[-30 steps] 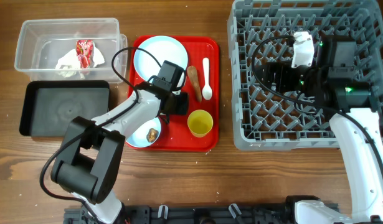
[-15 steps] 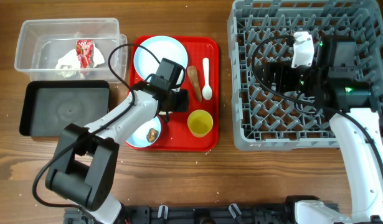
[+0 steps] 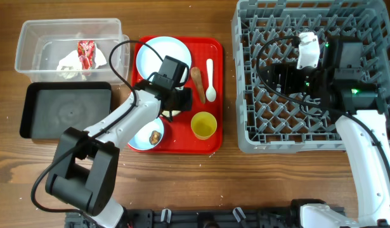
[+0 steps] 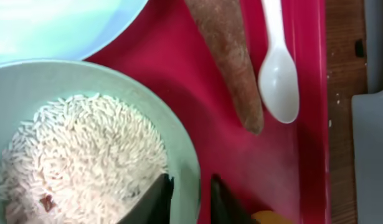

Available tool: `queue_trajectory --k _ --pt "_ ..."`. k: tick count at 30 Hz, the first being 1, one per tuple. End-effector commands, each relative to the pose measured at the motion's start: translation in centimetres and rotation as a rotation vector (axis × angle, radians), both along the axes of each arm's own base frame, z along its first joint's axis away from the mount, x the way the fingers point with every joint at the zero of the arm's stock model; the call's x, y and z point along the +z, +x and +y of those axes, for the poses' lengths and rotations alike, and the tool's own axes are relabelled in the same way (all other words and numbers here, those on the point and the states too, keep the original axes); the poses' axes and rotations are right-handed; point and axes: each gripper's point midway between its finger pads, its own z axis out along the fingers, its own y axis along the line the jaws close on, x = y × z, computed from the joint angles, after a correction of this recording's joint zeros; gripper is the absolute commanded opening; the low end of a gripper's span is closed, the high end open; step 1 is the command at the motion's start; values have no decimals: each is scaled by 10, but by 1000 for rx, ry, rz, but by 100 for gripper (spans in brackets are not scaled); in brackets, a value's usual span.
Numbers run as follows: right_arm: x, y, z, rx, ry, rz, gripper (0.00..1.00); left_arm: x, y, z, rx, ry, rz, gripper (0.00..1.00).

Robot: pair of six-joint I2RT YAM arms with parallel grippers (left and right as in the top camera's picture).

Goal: Sort waste into correct bins and load items into the dishwasher rack
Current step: 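Grasp rim of light green rice bowl with left gripper, then tip green bowl with left gripper, pouring rice onto black tray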

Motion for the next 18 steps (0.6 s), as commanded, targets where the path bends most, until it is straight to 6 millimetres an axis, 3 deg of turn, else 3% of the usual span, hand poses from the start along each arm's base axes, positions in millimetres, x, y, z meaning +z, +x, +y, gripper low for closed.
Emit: queue_trajectory --k 1,4,9,10,13,16,18 --pt "4 1 5 12 17 -2 100 -15 5 5 16 68 3 24" --pt "4 2 5 11 17 -3 100 -29 2 7 15 85 34 22" --pt "4 2 5 11 17 -5 100 -29 3 8 20 93 28 11" --pt "4 2 5 12 17 -5 100 -29 3 8 20 93 28 4" --pt "4 2 5 11 17 -5 100 -28 4 8 20 91 26 4" --pt "4 2 5 11 17 -5 100 -6 3 -4 -5 20 24 4" --pt "4 2 5 12 17 -5 100 31 5 -15 2 -51 14 4"
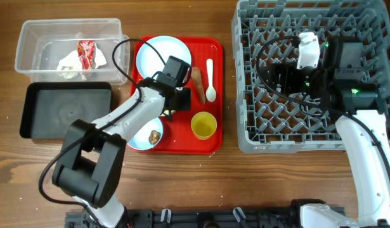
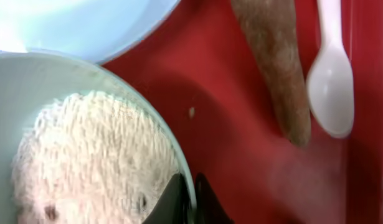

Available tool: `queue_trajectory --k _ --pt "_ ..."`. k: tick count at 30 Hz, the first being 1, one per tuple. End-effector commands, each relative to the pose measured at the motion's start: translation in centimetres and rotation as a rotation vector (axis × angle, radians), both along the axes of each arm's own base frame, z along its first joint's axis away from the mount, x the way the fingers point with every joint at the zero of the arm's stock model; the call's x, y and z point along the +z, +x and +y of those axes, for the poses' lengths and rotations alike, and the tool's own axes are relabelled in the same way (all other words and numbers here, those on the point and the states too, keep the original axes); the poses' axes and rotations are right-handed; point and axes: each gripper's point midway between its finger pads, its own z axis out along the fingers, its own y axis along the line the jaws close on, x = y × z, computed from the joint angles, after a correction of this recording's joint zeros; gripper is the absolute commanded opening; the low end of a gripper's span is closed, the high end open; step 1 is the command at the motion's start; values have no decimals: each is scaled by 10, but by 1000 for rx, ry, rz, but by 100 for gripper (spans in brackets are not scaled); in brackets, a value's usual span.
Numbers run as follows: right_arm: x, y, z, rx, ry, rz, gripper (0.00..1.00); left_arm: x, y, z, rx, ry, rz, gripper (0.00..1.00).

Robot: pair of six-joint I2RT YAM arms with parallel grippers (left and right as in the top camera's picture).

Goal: Sort waste into correct bins and load items into the dishwasher rack
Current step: 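Tip green bowl with left gripper, pouring rice onto black tray, then set empty green bowl back on red tray with left gripper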

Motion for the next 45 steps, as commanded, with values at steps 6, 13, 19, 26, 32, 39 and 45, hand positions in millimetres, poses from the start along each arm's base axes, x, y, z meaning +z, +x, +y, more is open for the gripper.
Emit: queue_trajectory --k 6,13,19,26,32,39,45 --pt "4 2 4 10 13 -5 100 127 6 -15 20 -210 -84 4" --pt "3 3 3 9 8 -5 100 141 0 82 203 -363 51 4" --pt "2 3 2 1 1 -4 100 141 2 186 352 -510 21 4" --pt "2 3 2 1 0 -5 100 125 -4 256 434 -865 -80 4" --pt "1 1 2 0 2 8 100 126 1 291 501 -1171 -149 4" --pt "-1 -1 2 0 2 16 99 159 -5 319 543 -1435 -245 4" --pt "-1 -1 2 0 2 17 100 159 -9 329 647 -1502 -169 4"
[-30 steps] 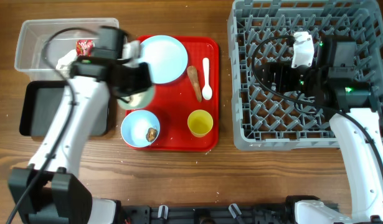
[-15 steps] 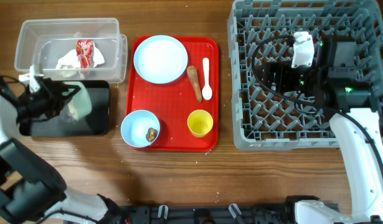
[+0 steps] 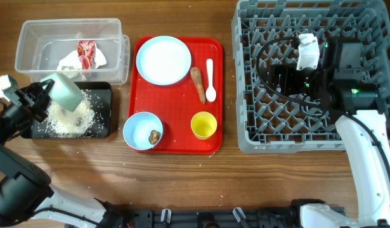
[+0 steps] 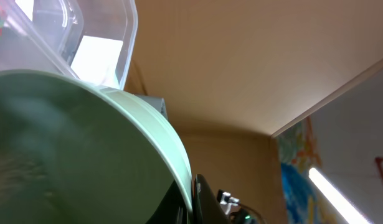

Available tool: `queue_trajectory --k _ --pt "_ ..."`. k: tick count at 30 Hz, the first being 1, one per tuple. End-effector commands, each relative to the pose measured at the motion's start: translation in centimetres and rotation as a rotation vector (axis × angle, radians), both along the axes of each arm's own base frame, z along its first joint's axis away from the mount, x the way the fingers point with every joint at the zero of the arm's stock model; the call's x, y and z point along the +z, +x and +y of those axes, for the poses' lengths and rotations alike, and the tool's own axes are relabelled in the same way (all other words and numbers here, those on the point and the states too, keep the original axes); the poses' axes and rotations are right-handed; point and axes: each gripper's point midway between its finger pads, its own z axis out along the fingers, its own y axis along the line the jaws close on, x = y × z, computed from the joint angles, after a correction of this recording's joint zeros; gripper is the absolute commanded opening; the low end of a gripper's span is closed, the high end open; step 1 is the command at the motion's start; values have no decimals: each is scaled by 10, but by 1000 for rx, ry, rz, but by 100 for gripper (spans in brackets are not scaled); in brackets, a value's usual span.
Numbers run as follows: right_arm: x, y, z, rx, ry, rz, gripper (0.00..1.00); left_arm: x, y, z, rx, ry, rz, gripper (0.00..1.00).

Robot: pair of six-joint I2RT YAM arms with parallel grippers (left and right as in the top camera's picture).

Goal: Sort waste into correct bins and load items into the dishwasher rack
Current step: 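Set empty green bowl back on red tray with left gripper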

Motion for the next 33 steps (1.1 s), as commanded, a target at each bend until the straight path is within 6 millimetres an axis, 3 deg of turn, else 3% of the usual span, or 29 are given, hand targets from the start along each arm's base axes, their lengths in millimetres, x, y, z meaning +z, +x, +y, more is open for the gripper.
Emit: queue_trajectory --k 1,10,12,14,17,21,22,24,27,29,33 --pt "2 2 2 1 2 -1 100 5 -1 3 10 -88 18 4" --pt "1 2 2 1 3 3 100 9 0 -5 -10 -73 6 4" --pt "1 2 2 1 2 4 100 20 3 -22 -50 -21 -39 4" --pt "1 2 2 1 2 4 100 36 6 -51 -121 60 -96 4" --pt "1 2 2 1 3 3 99 35 9 -105 -253 250 -62 4" --pt "1 2 2 1 3 3 100 10 17 -184 -461 546 -47 4" --pt "1 2 2 0 3 4 100 -6 20 -210 -527 668 -39 4" --pt "1 1 2 -1 4 5 100 -32 25 -238 -572 839 22 4" --pt "1 1 2 -4 7 7 100 -72 33 -262 -570 1196 109 4" --pt "1 1 2 -4 7 8 100 -87 32 -277 -576 1394 112 4" --pt "1 1 2 -4 6 9 100 -115 27 -312 -624 1602 79 8"
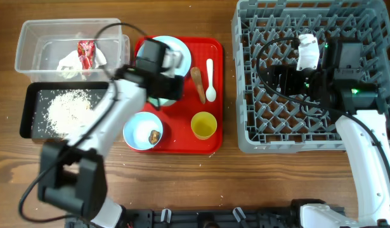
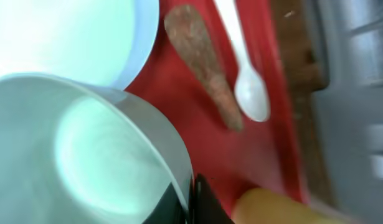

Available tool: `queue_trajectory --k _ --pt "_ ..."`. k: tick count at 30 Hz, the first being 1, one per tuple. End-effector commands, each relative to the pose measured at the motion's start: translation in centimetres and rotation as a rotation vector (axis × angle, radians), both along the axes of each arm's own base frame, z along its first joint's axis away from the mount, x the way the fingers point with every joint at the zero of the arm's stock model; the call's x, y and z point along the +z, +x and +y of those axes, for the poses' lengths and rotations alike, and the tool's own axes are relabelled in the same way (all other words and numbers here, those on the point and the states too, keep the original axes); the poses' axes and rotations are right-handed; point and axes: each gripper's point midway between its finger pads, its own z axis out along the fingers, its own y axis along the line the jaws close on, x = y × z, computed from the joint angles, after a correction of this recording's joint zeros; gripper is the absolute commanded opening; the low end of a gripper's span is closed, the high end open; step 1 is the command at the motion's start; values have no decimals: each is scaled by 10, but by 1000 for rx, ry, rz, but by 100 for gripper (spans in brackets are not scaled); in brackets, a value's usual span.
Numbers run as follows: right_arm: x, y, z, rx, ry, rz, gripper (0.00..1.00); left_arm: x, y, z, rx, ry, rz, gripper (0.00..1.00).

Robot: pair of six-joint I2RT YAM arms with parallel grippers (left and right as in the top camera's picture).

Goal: Sort waste into correct bins and load items into the dishwasher rack
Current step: 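Set empty green bowl back on red tray with left gripper, then grasp rim of blue bowl with left gripper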

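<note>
My left gripper (image 1: pixel 169 95) is over the red tray (image 1: pixel 215 47), shut on the rim of a pale green bowl (image 2: pixel 85 149). The bowl's inside looks bare. On the tray lie a white plate (image 2: pixel 66 37), a brown stick-shaped item (image 2: pixel 203 81), a white spoon (image 2: pixel 250 93), a yellow cup (image 1: pixel 203 125) and a blue bowl (image 1: pixel 143 131) with a brown scrap in it. Rice (image 1: pixel 65 111) is spread in the black tray (image 1: pixel 30 126). My right gripper (image 1: pixel 282 76) hovers in the grey dishwasher rack (image 1: pixel 245 136); how its jaws stand does not show.
A clear plastic bin (image 1: pixel 30 31) with crumpled paper and a red wrapper stands at the back left, behind the black tray. A few rice grains lie on the wooden table by the black tray. The rack fills the right side.
My left gripper held the green bowl tipped over the black tray at the far left. Now it holds the bowl over the red tray, and the bowl looks bare. The right arm has not moved.
My left gripper stood open astride the rim of the rice-filled green bowl on the red tray. Then it was shut on that rim. Later the bowl was tipped over the black tray with rice lying there. Now the bowl, bare inside, is over the red tray.
</note>
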Motion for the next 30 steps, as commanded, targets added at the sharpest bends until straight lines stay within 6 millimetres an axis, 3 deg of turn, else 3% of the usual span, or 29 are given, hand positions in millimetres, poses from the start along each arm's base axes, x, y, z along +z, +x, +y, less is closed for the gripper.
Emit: queue_trajectory --k 1,5,7,9,10,11,12,14,19,23,25,26,30 --pt "1 2 2 -2 4 5 100 -31 0 5 20 251 -34 12" --pt "0 0 2 0 2 13 100 -40 -7 -7 -17 260 -21 37" --pt "0 0 2 0 2 12 100 -32 0 -7 47 232 -30 57" --pt "0 0 2 0 2 13 100 -14 1 5 196 193 18 68" --pt "0 0 2 0 2 13 100 5 -12 12 267 155 99 82" --pt "0 0 2 0 1 12 99 16 -23 15 294 134 152 89" --pt "0 1 2 -1 2 8 100 26 -42 26 334 139 216 91" --pt "-2 2 2 0 2 13 100 17 -63 37 338 195 296 91" --pt "-13 4 2 0 2 52 100 -37 -91 52 410 239 377 82" --pt "-20 5 2 -3 4 73 100 -74 -91 52 379 211 326 69" --pt "-21 6 2 -16 14 81 100 -84 -88 51 380 191 296 53" --pt "-21 5 2 -15 13 82 100 -84 -87 50 380 187 290 37" --pt "-21 5 2 -16 14 85 100 -79 -87 51 383 186 292 4"
